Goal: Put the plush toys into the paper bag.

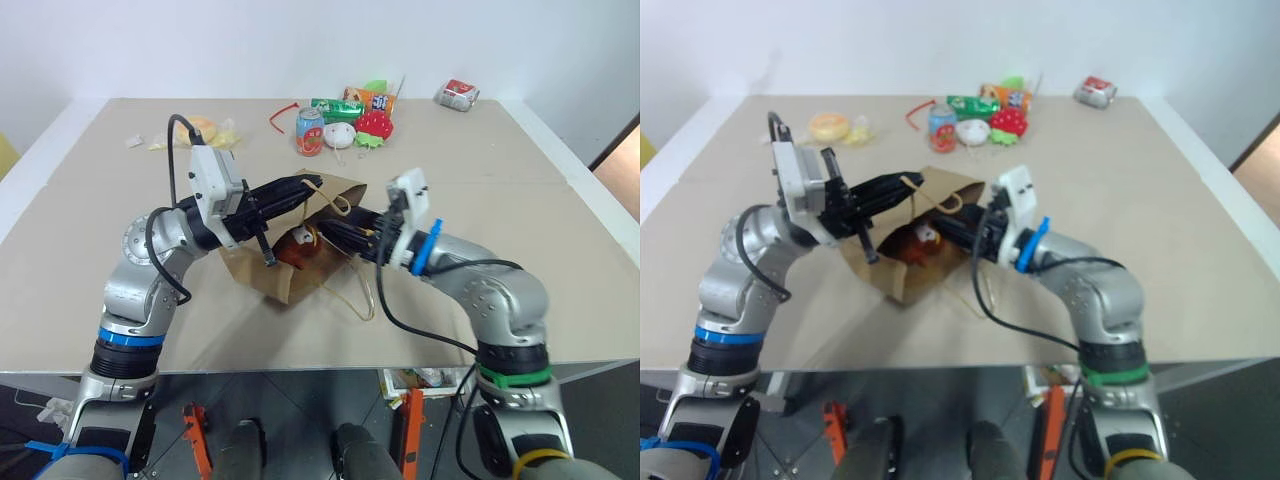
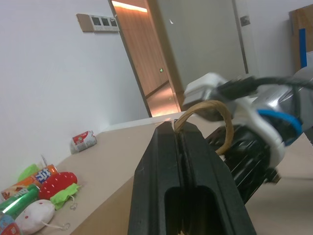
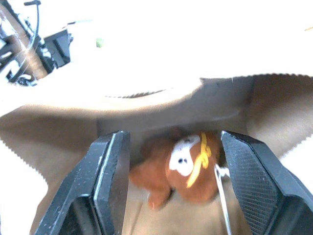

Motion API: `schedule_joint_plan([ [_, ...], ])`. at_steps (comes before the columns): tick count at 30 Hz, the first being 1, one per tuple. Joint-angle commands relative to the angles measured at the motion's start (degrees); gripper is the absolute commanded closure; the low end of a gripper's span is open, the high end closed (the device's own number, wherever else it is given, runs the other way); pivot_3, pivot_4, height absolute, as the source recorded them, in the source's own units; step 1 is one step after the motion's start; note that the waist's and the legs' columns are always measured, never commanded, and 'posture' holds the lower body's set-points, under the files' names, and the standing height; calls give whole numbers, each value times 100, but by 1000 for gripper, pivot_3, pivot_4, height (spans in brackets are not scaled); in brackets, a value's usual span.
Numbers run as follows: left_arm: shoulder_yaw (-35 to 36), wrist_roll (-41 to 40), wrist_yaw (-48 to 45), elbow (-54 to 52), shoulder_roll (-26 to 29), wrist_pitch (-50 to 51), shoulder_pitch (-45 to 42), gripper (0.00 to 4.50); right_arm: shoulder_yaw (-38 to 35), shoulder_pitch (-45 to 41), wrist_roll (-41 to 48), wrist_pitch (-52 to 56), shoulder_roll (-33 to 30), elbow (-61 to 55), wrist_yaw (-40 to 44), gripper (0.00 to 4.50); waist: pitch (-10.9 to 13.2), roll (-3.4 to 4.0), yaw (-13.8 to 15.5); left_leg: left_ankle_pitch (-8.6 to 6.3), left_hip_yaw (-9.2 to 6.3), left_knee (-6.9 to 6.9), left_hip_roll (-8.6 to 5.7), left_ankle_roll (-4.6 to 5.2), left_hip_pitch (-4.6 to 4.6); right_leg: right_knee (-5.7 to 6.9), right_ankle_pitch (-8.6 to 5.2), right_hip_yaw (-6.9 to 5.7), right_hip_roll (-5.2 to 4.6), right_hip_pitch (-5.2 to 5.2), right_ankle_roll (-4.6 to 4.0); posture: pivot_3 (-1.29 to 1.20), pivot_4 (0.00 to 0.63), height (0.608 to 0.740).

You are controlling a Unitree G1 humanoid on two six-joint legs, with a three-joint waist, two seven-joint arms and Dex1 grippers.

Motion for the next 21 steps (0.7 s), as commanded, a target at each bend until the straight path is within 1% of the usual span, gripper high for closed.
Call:
schedule_joint_plan([
  [1, 96, -54, 26, -112, 11, -76, -92, 4500, -419, 524, -112, -491, -776, -372, 545, 1280, 0, 0, 3, 0, 0, 0, 0, 0, 0, 0, 0, 0, 0, 0, 0, 0, 150, 740],
  [4, 111, -54, 23, -110, 25, -77, -76, 4500, -698, 273, -501, -705, -1006, 429, 87, 1280, 0, -1, -9, 0, 0, 2, -3, 0, -1, -2, -2, -1, -4, 2, 3, 0, 150, 740],
  [6, 122, -62, 8, -106, 38, -78, -62, 4500, -657, -34, -796, -751, -1032, 1027, -301, 1280, 1, -1, -53, 0, 14, 7, -1, 0, 5, -2, 4, 7, -5, 2, 3, 0, 150, 740],
  [9, 115, -56, -3, -103, 42, -74, -72, 4500, -255, -353, -1188, -903, -841, 1568, -505, 1280, 1, -1, -75, 6, 16, 5, 2, 8, 14, -1, 16, 8, -2, 1, -2, 0, 150, 740],
  [11, 109, -57, -2, -107, 41, -65, -85, 4500, -80, -522, -1294, -1009, -630, 1801, -578, 1280, 1, -1, -99, 7, 9, 2, 5, 10, 15, 0, 16, 7, 6, 3, -4, 0, 150, 740],
  [18, 95, -49, 51, -150, 43, -3, -105, 4500, 138, -1036, -1420, -950, -74, 2427, -793, 1280, 2, 1, -133, 5, 8, -3, -2, 8, 0, -1, 9, 11, -1, -3, 6, 0, 150, 740],
  [21, 101, -52, 78, -188, 50, 20, -96, 4500, 235, -1093, -1503, -897, 18, 2537, -809, 1280, 2, 1, -133, 5, 8, -3, -7, 8, -2, -2, 9, 10, -8, -3, 6, 0, 150, 740],
])
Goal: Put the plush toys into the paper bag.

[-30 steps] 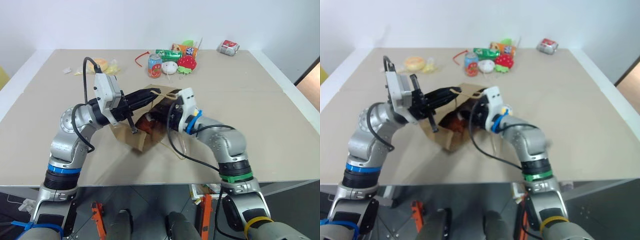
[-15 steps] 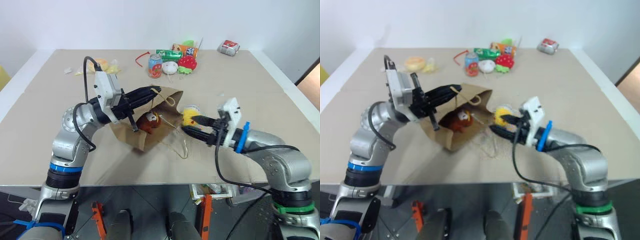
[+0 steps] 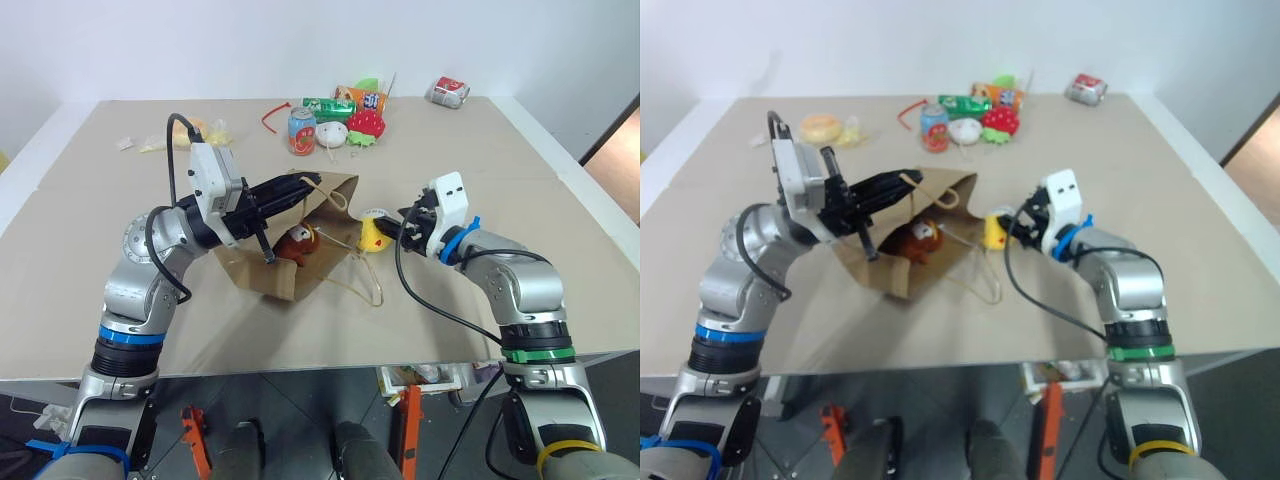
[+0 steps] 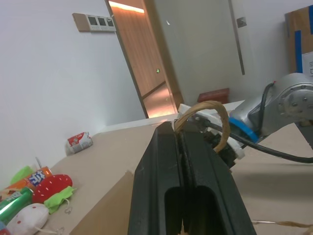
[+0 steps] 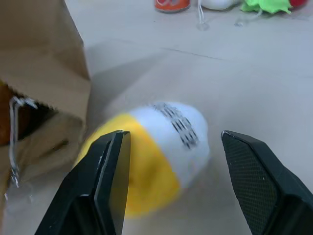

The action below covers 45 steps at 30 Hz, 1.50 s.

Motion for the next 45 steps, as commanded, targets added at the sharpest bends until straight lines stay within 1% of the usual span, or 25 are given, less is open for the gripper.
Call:
schedule_joint_plan([
  [1, 80, -55, 79, -221, 25, 5, -92, 4500, 122, -310, -122, 24, 196, 143, -89, 1280, 0, 0, -1, 0, 0, 0, 0, 0, 0, 0, 0, 0, 0, 0, 0, 0, 150, 740],
  [4, 91, -59, 93, -242, 29, 9, -72, 4500, 460, -238, -319, 198, 227, 226, -130, 1280, 0, 0, -3, 0, -1, 0, 0, 0, 0, 0, -2, -2, 1, 0, 3, 0, 150, 740],
  [5, 94, -59, 95, -245, 30, 7, -66, 4500, 561, -226, -415, 244, 242, 298, -172, 1657, 0, 0, -4, 0, -2, 0, 0, 0, 0, 0, -2, -3, 1, 0, 3, 0, 150, 740],
  [6, 95, -59, 98, -246, 31, 7, -63, 4500, 616, -226, -487, 268, 255, 355, -195, 1774, 0, 0, -5, 0, -2, 1, 1, 0, 0, 0, -1, -3, 1, 1, 2, 0, 150, 740],
  [7, 95, -62, 103, -262, 35, 12, -54, 4500, 631, -228, -531, 285, 268, 400, -222, 2032, 0, 0, -5, 0, -2, 1, 1, 0, 1, 0, -1, -3, 2, 0, 2, 0, 150, 740],
  [8, 98, -62, 109, -272, 38, 14, -46, 4500, 658, -231, -589, 262, 275, 460, -246, 2582, 0, 0, -5, 0, -3, 1, 3, 0, 2, 0, -1, -3, 3, 1, 2, 0, 150, 740],
  [9, 102, -59, 113, -277, 42, 10, -39, 4500, 645, -241, -607, 245, 299, 513, -278, 2753, 0, 0, -5, 0, -2, 1, 3, 0, 3, 0, -1, -3, 4, 1, 2, 0, 150, 740],
  [10, 106, -56, 116, -279, 46, 6, -33, 4500, 635, -253, -632, 213, 315, 554, -304, 3040, 0, 0, -5, 0, -3, 1, 3, 0, 3, 0, -1, -3, 4, 1, 1, 0, 150, 740],
  [11, 110, -53, 121, -289, 50, 4, -23, 4500, 601, -270, -633, 190, 333, 578, -328, 3535, 0, 0, -5, 0, -3, 1, 3, 0, 3, 1, -1, -3, 4, 1, 1, 0, 150, 740],
  [14, 113, -51, 132, -304, 58, 0, -5, 4500, 556, -301, -640, 133, 322, 535, -260, 4470, 0, 0, -5, 0, -3, 3, 3, 0, 6, 1, 0, -4, 4, 5, 1, 0, 150, 740],
  [17, 111, -64, 136, -334, 68, 11, 18, 4500, 369, -359, -579, 132, 243, 463, -255, 4470, 0, 0, -6, 1, -3, 5, 4, 1, 8, 1, 3, -4, 4, 8, 0, 0, 150, 740],
  [19, 108, -77, 128, -349, 75, 20, 30, 4500, -101, -414, -301, 173, 122, 235, -231, 4470, 0, 0, -6, 1, -3, 6, 3, 1, 8, 1, 5, -4, 4, 8, 1, 0, 150, 740],
  [22, 95, -85, 122, -360, 78, 34, 36, 4500, -827, -299, 329, 307, -268, -373, 250, 4470, 0, 0, -5, 1, -3, 6, 3, 1, 6, 1, 4, -4, 4, 6, 1, 0, 150, 740],
  [24, 89, -85, 113, -356, 80, 37, 34, 4500, -1135, -25, 627, 256, -604, -875, 689, 4470, 4, 7, 7, 1, -3, 6, 3, 1, 3, 1, 4, -4, 4, 5, 2, 0, 150, 740],
  [27, 84, -84, 95, -340, 89, 36, 29, 4500, -1316, 420, 925, 187, -985, -1608, 1232, 4470, 6, 9, 70, 1, -3, 6, -4, 1, -4, 0, 0, -4, -3, 3, 9, 0, 150, 740],
  [29, 79, -89, 71, -319, 99, 31, 18, 4500, -1346, 756, 1313, 307, -1151, -2265, 1569, 4470, 6, 9, 71, -7, -4, 0, -5, 4, -5, -5, -14, -8, -6, 3, 16, 0, 150, 740],
  [30, 76, -92, 56, -306, 102, 27, 11, 4500, -1200, 916, 1438, 376, -1191, -2614, 1678, 4470, 6, 9, 63, -8, -3, -4, -1, 5, 0, -4, -16, -7, -3, 2, 13, 0, 150, 740],
  [32, 73, -92, 29, -270, 101, 12, -6, 4500, -799, 1000, 1503, 559, -1066, -2958, 1585, 4470, 6, 10, 52, -8, -3, -4, 2, 5, 4, -1, -15, -6, 0, 3, 10, 0, 150, 740],
  [36, 74, -92, -2, -213, 90, -13, -32, 4500, -25, 889, 1319, 658, -569, -3010, 1250, 4470, 6, 10, 35, -6, -3, -1, 6, 4, 10, 0, -9, -6, 4, 6, 2, 0, 150, 740],
  [40, 81, -93, -17, -204, 78, -18, -40, 4500, 420, 751, 1244, 694, -147, -2916, 965, 4470, 6, 9, 6, 1, -2, 9, 4, 4, 11, 1, 3, -6, 3, 8, 0, 0, 150, 740],
  [45, 90, -93, -3, -243, 86, 5, -12, 4500, 758, 199, 937, 794, 645, -1936, 285, 4470, 6, 9, 9, 1, -4, 9, 2, 2, 0, -2, 0, -7, 1, 6, 6, 0, 150, 740],
])
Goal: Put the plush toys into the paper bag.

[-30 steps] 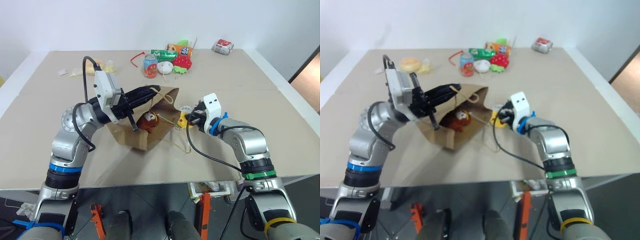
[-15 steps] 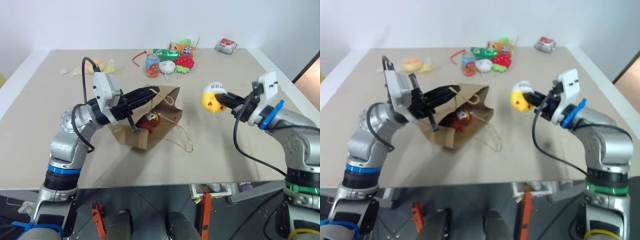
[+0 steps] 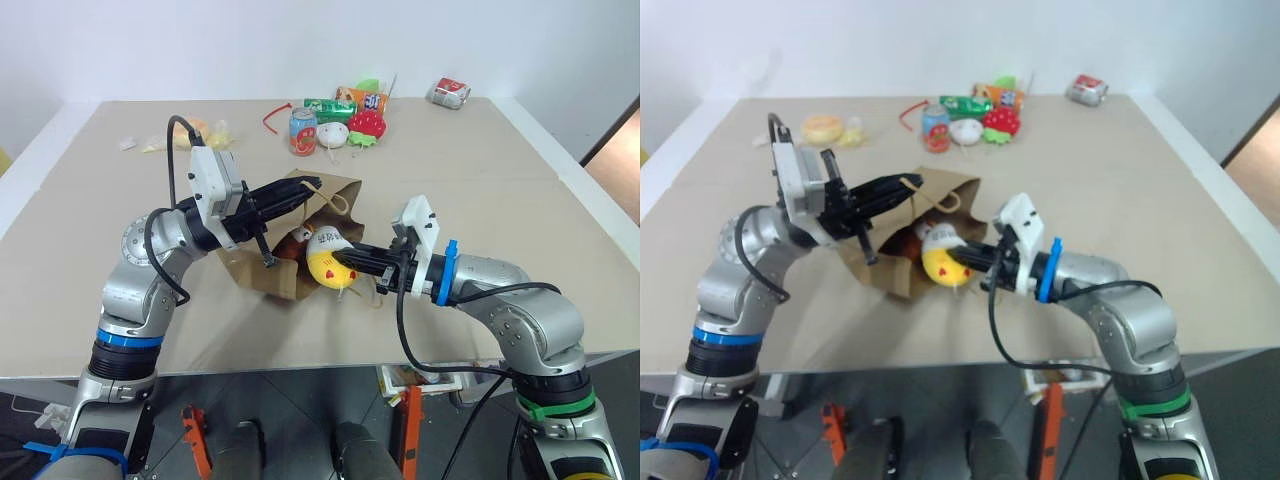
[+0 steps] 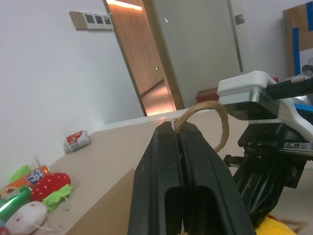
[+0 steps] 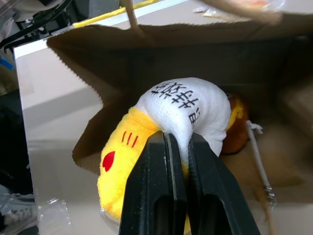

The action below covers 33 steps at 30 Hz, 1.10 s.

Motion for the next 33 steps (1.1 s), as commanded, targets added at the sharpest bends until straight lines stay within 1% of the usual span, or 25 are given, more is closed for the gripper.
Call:
schedule_joint_plan([
  [1, 106, -84, 10, -151, 34, -37, -82, 4500, 260, -841, -330, 87, 944, 1052, -844, 4470, 0, -1, -10, 0, 0, 0, 0, 0, 0, -1, 0, 0, 0, -1, 0, 0, 150, 740],
  [3, 101, -86, 17, -167, 29, -30, -77, 4500, 286, -1060, -388, 121, 1212, 1324, -994, 4470, 0, -1, -18, 0, 0, -1, 1, 0, 1, 0, 1, 0, 2, -3, -2, 0, 150, 740],
  [7, 92, -95, 26, -173, 7, -31, -84, 4500, 567, -1205, -486, 130, 1599, 1643, -1071, 4470, 0, 0, -24, 0, -1, -4, 6, 0, 1, 2, 4, -1, 7, -7, -7, 0, 150, 740],
  [14, 77, -93, 61, -175, -27, -24, -116, 4500, 728, -1248, -771, -56, 1908, 2056, -1237, 4470, 0, 0, -24, -1, -3, -9, 6, -1, 0, 2, 0, -2, 6, -7, -4, 0, 150, 740],
  [15, 80, -93, 66, -180, -26, -23, -116, 4500, 712, -1240, -793, -101, 1905, 2073, -1237, 3636, 0, 0, -24, -1, -3, -9, 5, 0, 0, 2, 0, -2, 6, -8, -4, 0, 150, 740],
  [16, 85, -94, 70, -187, -22, -18, -114, 4500, 706, -1224, -788, -145, 1874, 2031, -1177, 3636, 0, 0, -24, -1, -3, -9, 5, -1, 0, 2, 0, -2, 6, -7, -4, 0, 150, 740],
  [17, 85, -94, 75, -189, -21, -14, -113, 4500, 683, -1224, -782, -156, 1846, 1988, -1137, 2986, 0, 0, -24, 0, -3, -9, 5, -1, 0, 2, 1, -2, 5, -7, -4, 0, 150, 740],
  [18, 86, -93, 79, -192, -20, -10, -112, 4500, 647, -1242, -772, -151, 1819, 1964, -1115, 2655, 0, 0, -25, 0, -3, -8, 5, -1, 0, 2, 1, -2, 5, -6, -5, 0, 150, 740],
  [19, 89, -97, 82, -201, -18, -3, -107, 4500, 606, -1258, -753, -136, 1786, 1922, -1083, 2487, 0, 0, -25, 0, -3, -8, 5, 0, 0, 2, 2, -2, 5, -6, -6, 0, 150, 740],
  [21, 92, -100, 87, -206, -19, 4, -103, 4500, 464, -1307, -640, -52, 1766, 1907, -1045, 1627, 0, 0, -26, 0, -3, -8, 7, 0, 2, 2, 3, -2, 8, -7, -8, 0, 150, 740],
  [26, 74, -98, 101, -201, -36, 10, -110, 4500, 269, -1259, -417, -17, 1582, 1609, -814, 1627, 0, 0, -26, 0, -3, -8, 7, 0, 2, 2, 3, -2, 8, -7, -8, 0, 150, 740],
  [33, 171, -232, 327, -96, -174, 166, -214, 4500, -27, -786, -99, -34, 943, 789, -297, 1627, 0, 0, -25, 0, -4, -9, 6, 0, 0, 2, 0, -2, 6, -7, -4, 0, 150, 740],
])
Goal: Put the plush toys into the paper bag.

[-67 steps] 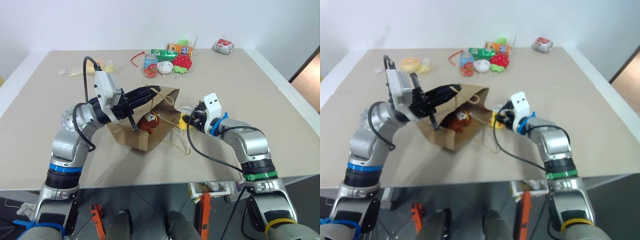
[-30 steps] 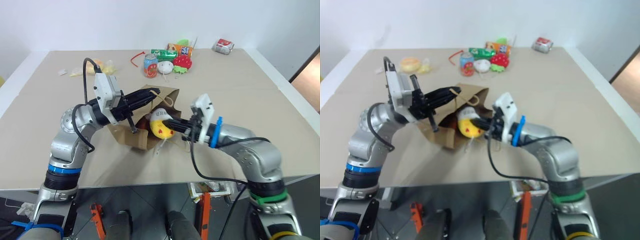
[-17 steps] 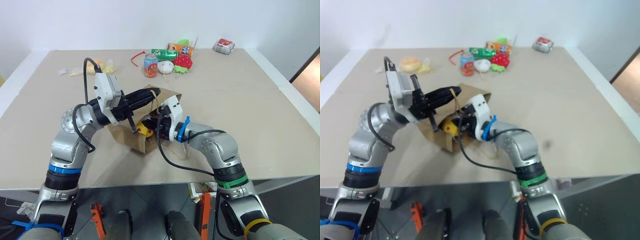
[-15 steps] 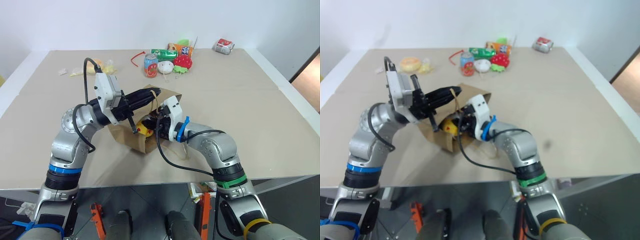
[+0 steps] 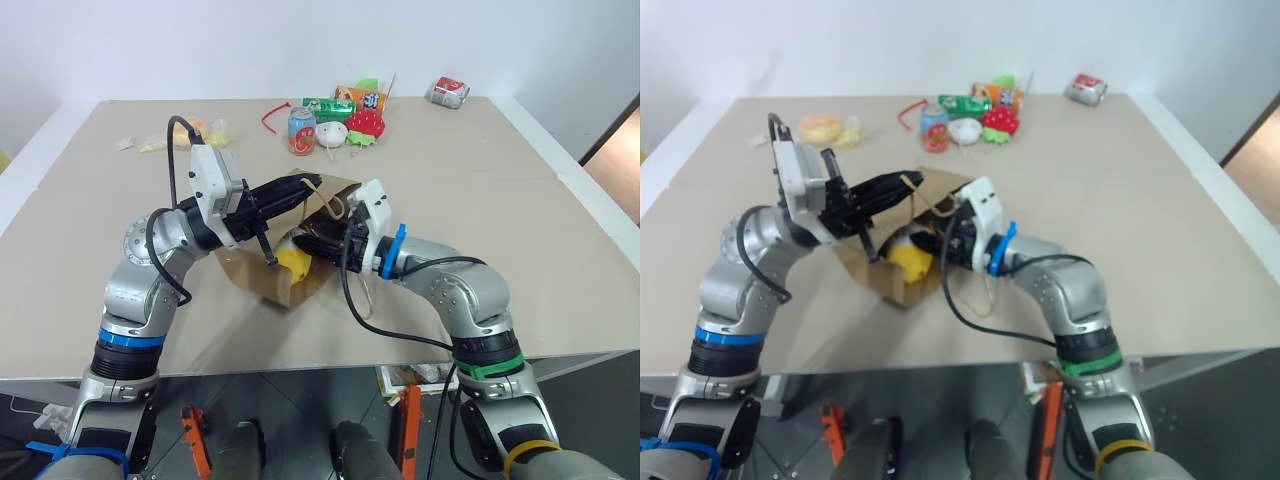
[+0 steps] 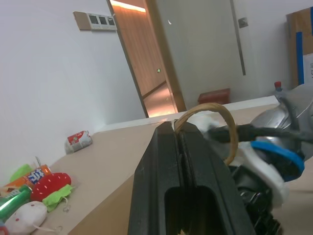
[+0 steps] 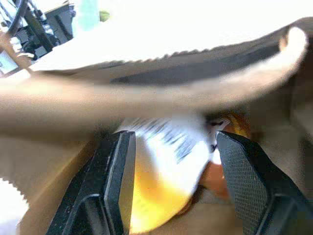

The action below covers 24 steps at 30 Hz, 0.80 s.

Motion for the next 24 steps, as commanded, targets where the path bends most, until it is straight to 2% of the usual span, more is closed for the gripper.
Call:
schedule_joint_plan([
  [1, 216, -270, 274, -59, -133, 197, -246, 4500, -448, 237, 368, -54, -426, -766, 377, 1627, 0, 0, 1, 0, 0, 0, -1, 0, 0, 0, 0, 0, -1, 0, 0, 0, 150, 740],
  [4, 301, -366, 387, 19, -174, 313, -356, 4500, -775, 326, 499, -75, -695, -851, 454, 1627, 0, 0, 8, 0, -1, 3, -3, 0, -2, 0, 0, 0, -2, 1, 0, 0, 150, 740],
  [7, 316, -374, 380, 8, -154, 332, -341, 4500, -1234, 671, 561, -161, -1257, -935, 693, 1627, 0, 0, 9, 0, 0, 4, -3, 0, -1, 0, 1, 0, -2, 2, 0, 0, 150, 740],
  [11, 339, -387, 369, -17, -112, 331, -292, 4500, -900, 1455, 64, -224, -2068, -994, 890, 1627, 0, -1, 24, -1, 0, 2, -6, 1, -2, -2, -5, 0, -5, 4, 6, 0, 150, 740],
  [15, 301, -364, 336, -13, -103, 308, -270, 4500, -757, 1622, 38, -260, -2091, -982, 881, 1627, 1, -1, -17, -1, 8, 1, -6, 0, 1, -3, -4, 6, -6, 0, 4, 0, 150, 740],
  [24, 282, -345, 266, -8, -110, 273, -273, 4500, -366, 1321, -359, -297, -1763, -355, 552, 1627, 1, -2, -23, 1, 5, 10, -5, 0, 6, -1, 5, 6, -2, 7, 4, 0, 150, 740],
])
